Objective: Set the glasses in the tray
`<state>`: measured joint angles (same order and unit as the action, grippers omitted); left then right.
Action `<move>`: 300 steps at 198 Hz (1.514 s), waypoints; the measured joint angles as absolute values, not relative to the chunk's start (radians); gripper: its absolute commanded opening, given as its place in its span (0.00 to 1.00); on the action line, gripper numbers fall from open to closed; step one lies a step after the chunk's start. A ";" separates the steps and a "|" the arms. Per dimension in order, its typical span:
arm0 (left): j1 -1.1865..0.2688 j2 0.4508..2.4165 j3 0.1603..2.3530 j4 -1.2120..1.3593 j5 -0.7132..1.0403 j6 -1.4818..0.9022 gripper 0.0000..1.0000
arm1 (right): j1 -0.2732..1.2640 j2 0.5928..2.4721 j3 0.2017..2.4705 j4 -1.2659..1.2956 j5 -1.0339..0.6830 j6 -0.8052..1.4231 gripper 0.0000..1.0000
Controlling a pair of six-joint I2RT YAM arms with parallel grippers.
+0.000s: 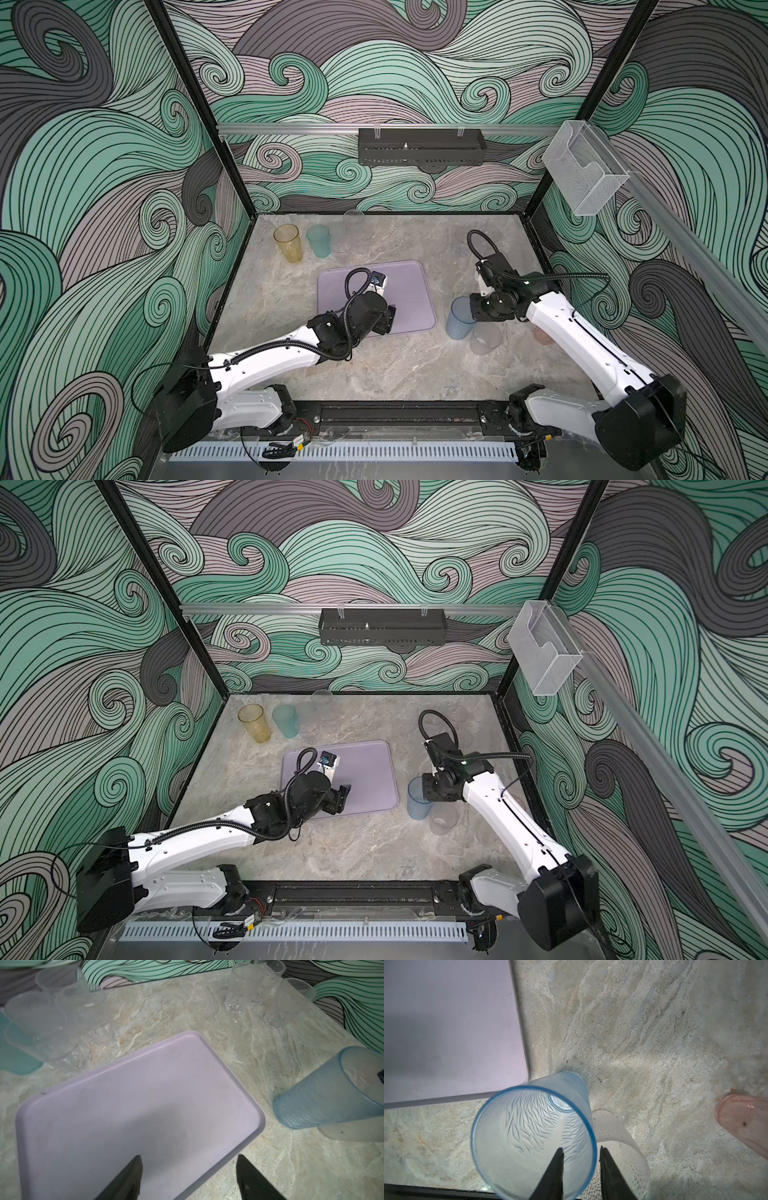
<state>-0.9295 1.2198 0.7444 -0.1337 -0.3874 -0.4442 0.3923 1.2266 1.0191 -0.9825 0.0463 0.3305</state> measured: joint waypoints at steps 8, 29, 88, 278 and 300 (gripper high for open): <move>-0.904 1.230 0.742 -0.133 -0.371 -0.476 0.69 | 0.392 1.237 1.010 -0.968 0.046 0.332 0.24; -0.834 1.289 0.746 -0.129 -0.313 -0.556 0.66 | 0.391 1.252 0.995 -0.939 0.046 0.335 0.19; -0.774 1.539 0.920 -0.192 -0.231 -0.614 0.67 | 0.389 1.259 0.991 -0.894 0.044 0.339 0.05; -0.131 1.232 0.656 -0.391 -0.225 -0.814 0.79 | 0.649 1.667 1.528 -0.983 0.059 0.308 0.00; -0.091 1.284 0.658 -0.334 -0.160 -0.823 0.76 | 0.648 1.718 1.553 -0.976 0.052 0.308 0.00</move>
